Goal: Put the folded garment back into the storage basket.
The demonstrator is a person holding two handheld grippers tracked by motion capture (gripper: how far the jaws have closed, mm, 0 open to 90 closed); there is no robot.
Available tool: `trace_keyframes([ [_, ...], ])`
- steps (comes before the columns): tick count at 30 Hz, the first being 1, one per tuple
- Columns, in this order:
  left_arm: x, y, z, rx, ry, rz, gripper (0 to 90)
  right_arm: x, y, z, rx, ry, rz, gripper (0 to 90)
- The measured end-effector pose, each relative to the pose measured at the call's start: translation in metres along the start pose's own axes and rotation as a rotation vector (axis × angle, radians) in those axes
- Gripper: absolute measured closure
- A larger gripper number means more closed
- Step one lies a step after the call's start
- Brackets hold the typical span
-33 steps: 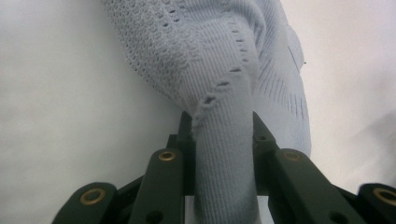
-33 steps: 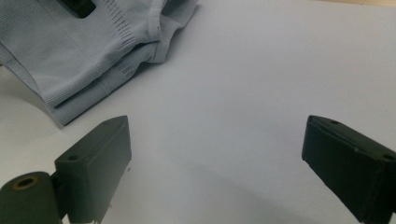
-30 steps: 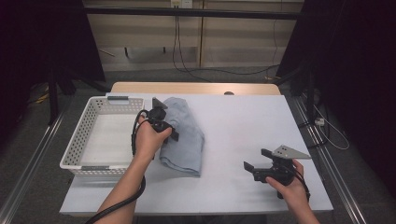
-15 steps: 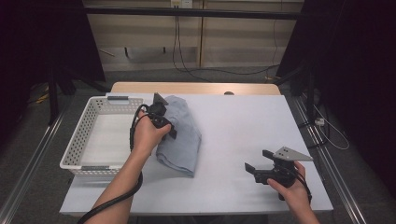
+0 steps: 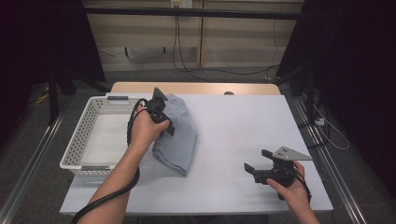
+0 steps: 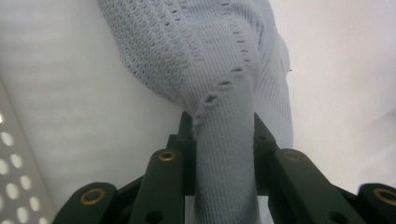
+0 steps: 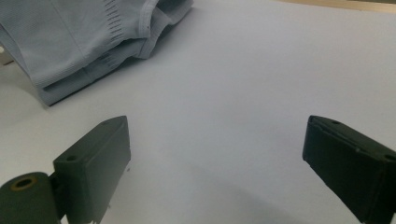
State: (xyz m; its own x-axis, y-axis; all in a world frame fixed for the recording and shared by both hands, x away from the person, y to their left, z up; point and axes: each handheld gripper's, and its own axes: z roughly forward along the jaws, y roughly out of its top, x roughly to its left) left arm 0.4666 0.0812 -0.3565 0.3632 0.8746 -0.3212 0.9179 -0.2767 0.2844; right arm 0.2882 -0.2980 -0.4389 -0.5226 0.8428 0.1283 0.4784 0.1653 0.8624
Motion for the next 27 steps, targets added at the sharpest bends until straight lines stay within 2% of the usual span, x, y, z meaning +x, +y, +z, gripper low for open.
trace_keyframes([
  [8,-0.002,0.006,-0.012,0.012,0.045,0.030,73.5,0.000,0.000,-0.001,-0.001,-0.002,-0.004,7.4],
  [20,0.000,0.013,-0.021,0.025,0.054,0.037,73.5,-0.001,-0.001,-0.003,-0.001,-0.010,-0.002,7.4],
  [27,0.001,0.020,-0.029,0.040,0.078,0.049,73.6,-0.001,-0.001,-0.004,-0.002,-0.011,0.004,7.4],
])
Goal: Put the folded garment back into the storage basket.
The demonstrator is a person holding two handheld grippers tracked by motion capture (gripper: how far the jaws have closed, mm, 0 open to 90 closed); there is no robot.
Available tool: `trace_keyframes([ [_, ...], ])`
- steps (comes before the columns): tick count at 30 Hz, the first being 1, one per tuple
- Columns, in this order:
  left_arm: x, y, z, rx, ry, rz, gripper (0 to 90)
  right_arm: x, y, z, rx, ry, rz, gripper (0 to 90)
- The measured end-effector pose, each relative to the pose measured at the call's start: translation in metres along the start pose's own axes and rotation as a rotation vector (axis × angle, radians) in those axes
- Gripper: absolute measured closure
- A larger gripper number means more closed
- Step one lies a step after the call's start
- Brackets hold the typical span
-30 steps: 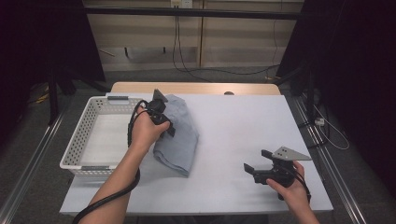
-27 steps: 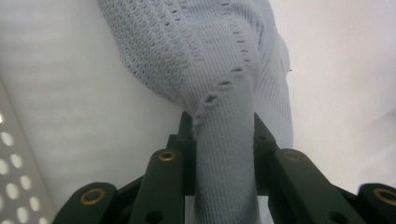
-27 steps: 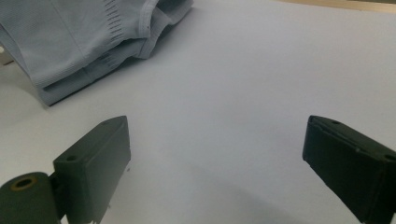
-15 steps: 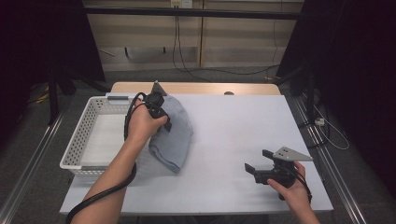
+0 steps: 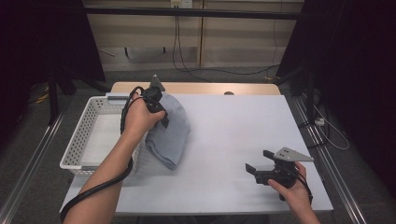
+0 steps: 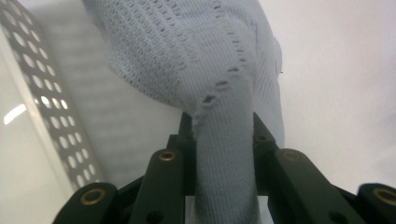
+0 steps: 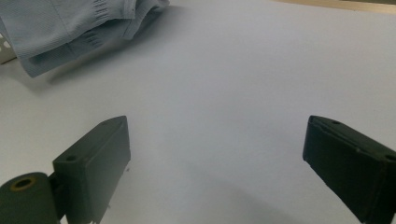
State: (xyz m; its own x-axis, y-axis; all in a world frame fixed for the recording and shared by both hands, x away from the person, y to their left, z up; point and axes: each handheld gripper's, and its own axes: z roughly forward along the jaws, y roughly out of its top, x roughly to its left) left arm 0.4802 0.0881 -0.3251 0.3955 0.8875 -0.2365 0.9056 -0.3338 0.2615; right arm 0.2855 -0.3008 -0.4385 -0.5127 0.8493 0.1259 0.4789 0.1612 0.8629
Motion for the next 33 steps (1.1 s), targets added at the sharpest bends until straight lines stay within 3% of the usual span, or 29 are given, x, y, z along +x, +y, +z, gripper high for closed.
trace_keyframes([
  [14,0.002,0.010,-0.007,0.012,0.008,0.004,73.6,-0.001,0.000,0.000,-0.001,-0.002,0.005,7.4],
  [33,0.001,0.026,-0.036,0.013,0.060,0.033,73.6,-0.002,-0.001,0.000,0.000,0.002,0.005,7.4],
])
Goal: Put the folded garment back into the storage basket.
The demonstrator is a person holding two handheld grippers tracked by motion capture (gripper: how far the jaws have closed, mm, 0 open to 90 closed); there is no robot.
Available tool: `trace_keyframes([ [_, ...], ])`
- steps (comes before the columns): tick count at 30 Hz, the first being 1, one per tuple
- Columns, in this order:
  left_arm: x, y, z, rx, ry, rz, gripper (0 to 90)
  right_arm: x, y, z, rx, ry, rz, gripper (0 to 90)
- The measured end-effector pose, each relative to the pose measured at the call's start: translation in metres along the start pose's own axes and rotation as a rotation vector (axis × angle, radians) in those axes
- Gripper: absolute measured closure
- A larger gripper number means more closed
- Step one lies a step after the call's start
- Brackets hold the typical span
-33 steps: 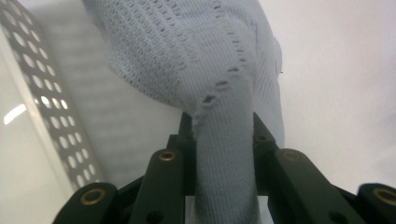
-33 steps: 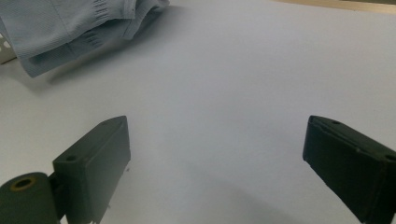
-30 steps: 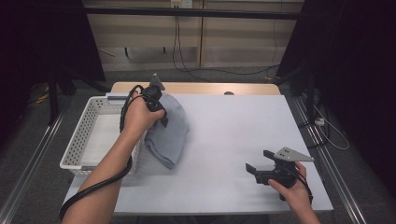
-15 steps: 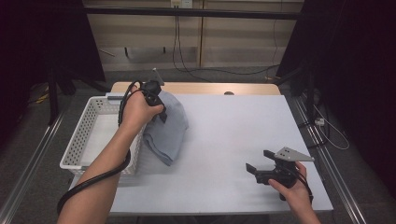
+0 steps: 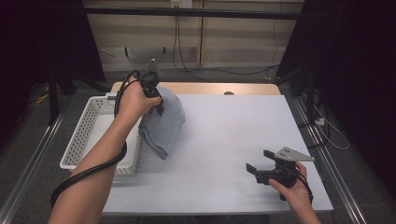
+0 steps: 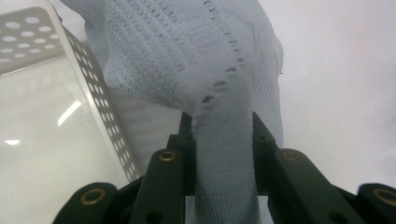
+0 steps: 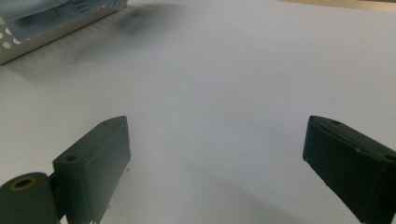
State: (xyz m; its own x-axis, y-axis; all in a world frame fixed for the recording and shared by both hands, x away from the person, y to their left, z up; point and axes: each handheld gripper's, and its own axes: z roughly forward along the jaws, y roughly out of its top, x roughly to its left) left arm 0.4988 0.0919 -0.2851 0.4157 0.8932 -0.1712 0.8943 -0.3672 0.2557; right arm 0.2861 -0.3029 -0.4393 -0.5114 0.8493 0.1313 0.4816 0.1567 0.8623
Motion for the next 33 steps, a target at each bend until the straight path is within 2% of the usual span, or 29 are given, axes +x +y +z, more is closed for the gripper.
trace_keyframes([
  [13,0.001,0.006,-0.015,-0.016,0.012,0.003,73.6,-0.001,0.000,0.000,-0.001,0.000,0.000,7.3],
  [33,0.009,0.009,-0.028,-0.024,0.014,-0.001,73.6,-0.001,0.000,0.001,0.001,-0.002,0.002,7.3],
])
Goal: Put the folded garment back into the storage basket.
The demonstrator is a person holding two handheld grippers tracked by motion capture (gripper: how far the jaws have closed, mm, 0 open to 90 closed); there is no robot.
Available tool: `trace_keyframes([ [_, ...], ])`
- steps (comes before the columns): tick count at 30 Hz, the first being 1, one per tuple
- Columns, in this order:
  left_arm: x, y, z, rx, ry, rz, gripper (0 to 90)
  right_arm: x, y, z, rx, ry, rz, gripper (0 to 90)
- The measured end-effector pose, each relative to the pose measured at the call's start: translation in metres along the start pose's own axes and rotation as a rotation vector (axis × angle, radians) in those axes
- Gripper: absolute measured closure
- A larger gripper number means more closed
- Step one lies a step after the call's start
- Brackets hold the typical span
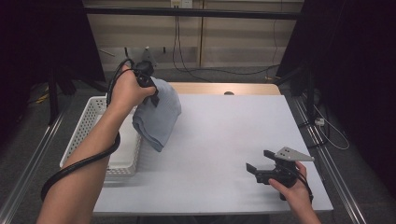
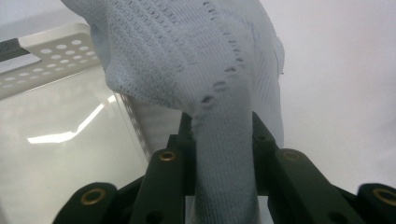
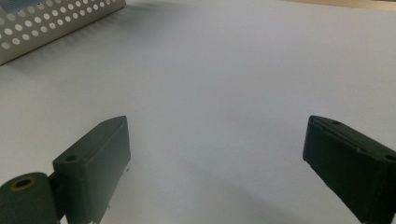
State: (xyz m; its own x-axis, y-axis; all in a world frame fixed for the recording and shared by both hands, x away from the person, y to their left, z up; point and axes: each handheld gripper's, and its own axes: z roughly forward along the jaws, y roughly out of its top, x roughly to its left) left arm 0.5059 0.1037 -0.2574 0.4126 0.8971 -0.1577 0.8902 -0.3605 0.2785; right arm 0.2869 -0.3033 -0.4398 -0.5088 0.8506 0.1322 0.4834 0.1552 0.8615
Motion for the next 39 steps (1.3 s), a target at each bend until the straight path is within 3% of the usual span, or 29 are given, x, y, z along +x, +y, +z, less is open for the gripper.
trace_keyframes([
  [26,0.009,0.008,-0.015,-0.009,0.008,0.005,73.6,0.000,-0.001,0.003,0.008,0.009,0.005,7.4],
  [39,0.006,0.016,-0.030,-0.023,0.012,0.012,73.6,0.000,-0.001,0.002,0.005,0.004,0.003,7.4],
])
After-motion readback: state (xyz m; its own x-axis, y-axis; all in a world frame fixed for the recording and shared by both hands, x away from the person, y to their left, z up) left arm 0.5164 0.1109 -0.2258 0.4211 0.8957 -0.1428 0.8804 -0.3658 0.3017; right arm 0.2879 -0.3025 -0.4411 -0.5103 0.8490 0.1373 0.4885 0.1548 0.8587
